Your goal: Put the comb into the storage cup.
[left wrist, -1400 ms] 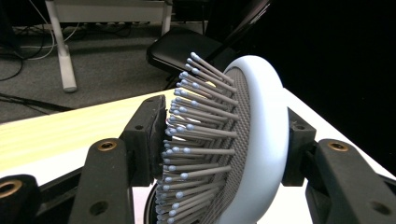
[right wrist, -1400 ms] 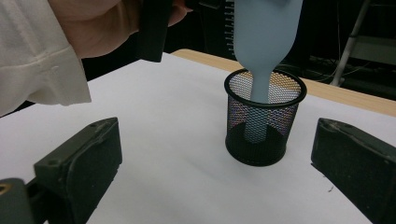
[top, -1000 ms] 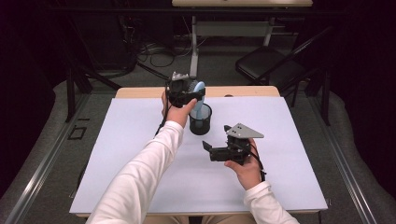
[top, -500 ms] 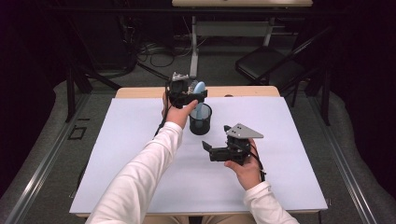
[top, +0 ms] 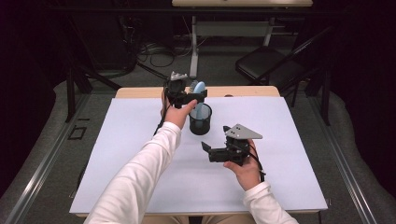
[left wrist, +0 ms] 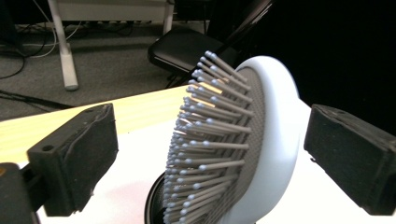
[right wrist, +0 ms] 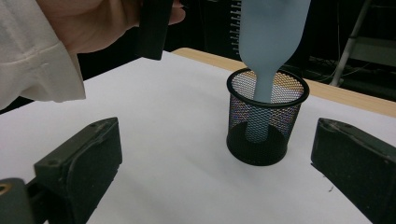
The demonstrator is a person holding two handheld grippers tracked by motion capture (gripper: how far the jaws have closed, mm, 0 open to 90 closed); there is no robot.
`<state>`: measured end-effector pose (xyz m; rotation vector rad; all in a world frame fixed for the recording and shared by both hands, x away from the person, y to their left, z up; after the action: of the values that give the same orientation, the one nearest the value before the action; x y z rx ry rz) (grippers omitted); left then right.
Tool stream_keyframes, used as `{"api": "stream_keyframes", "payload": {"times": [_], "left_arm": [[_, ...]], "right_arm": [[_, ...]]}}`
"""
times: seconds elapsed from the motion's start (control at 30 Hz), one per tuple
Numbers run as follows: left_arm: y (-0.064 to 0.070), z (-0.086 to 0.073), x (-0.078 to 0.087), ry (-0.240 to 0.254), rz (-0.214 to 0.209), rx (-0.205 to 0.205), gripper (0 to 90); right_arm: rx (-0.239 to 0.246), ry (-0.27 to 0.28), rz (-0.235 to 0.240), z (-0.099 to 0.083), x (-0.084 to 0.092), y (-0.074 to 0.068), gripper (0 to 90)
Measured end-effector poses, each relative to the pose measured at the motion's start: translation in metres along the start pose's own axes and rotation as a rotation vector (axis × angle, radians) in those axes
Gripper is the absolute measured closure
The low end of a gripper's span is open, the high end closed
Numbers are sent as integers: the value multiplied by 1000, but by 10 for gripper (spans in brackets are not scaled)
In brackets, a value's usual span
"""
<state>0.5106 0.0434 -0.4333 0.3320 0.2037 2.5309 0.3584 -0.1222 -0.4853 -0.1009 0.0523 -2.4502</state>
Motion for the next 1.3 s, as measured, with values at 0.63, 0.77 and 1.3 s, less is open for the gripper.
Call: {"api": "stream_keyframes", "payload": {"times": [0.63, 0.77, 1.3], "left_arm": [[-1, 5, 9, 17, -6, 7, 5], [0, 6, 11, 15, -13, 6, 4], [-1, 11, 17, 4, -19, 11, 4]], "right_arm": [[11, -3, 3, 0, 0, -2, 13], [12, -5, 2, -1, -1, -2, 13], [10, -3, 0, 0, 0, -2, 1]]}}
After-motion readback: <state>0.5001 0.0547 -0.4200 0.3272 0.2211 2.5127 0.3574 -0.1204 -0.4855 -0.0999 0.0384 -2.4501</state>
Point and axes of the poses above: each handheld gripper's, and its own axes: x roughly backward along the jaws, z roughly out of its top, y roughly to its right, the point moved 3 cm from there along -x, roughly forward along the jaws, and after that the axes turned 15 degrees about y, right-handed, at the moved point
